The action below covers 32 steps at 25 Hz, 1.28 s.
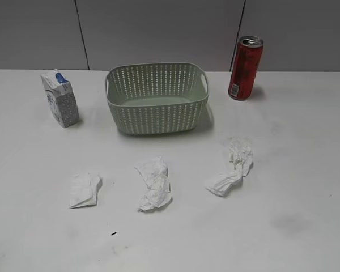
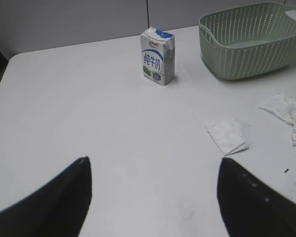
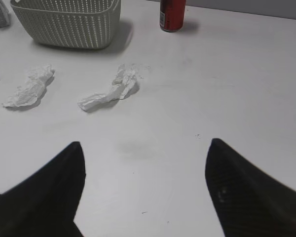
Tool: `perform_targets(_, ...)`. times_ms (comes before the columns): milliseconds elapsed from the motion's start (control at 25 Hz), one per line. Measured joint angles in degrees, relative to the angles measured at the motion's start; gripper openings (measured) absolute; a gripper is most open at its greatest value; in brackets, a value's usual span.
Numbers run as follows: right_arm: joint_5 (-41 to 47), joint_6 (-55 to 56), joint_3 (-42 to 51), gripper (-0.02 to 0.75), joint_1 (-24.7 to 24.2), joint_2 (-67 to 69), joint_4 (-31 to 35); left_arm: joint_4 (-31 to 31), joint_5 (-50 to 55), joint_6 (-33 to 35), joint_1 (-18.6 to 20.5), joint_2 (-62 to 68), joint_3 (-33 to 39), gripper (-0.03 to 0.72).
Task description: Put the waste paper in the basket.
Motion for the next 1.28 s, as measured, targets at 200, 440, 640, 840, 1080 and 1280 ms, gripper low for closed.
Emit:
perform_targets(200,0.0,0.0,0.0,0.572,0.0,0.0,0.0,0.0,0.0,0.0,0.0,0.0,0.0,0.584)
perform_targets(440,-0.07,0.0,0.0,0.572,0.0,0.0,0.0,0.0,0.0,0.0,0.0,0.0,0.0,0.584)
perform_targets(640,-0.07,0.0,0.0,0.572,0.0,0.0,0.0,0.0,0.0,0.0,0.0,0.0,0.0,0.584)
perform_targets(840,-0.07,0.0,0.0,0.572,0.0,0.0,0.0,0.0,0.0,0.0,0.0,0.0,0.0,0.584)
perform_targets(1080,0.05,0.0,0.24,0.572,0.0,0.0,0.0,0.0,0.0,0.0,0.0,0.0,0.0,0.584)
perform_targets(1280,0.05,0.0,0.29,0.572,0.0,0.0,0.0,0.0,0.0,0.0,0.0,0.0,0.0,0.584)
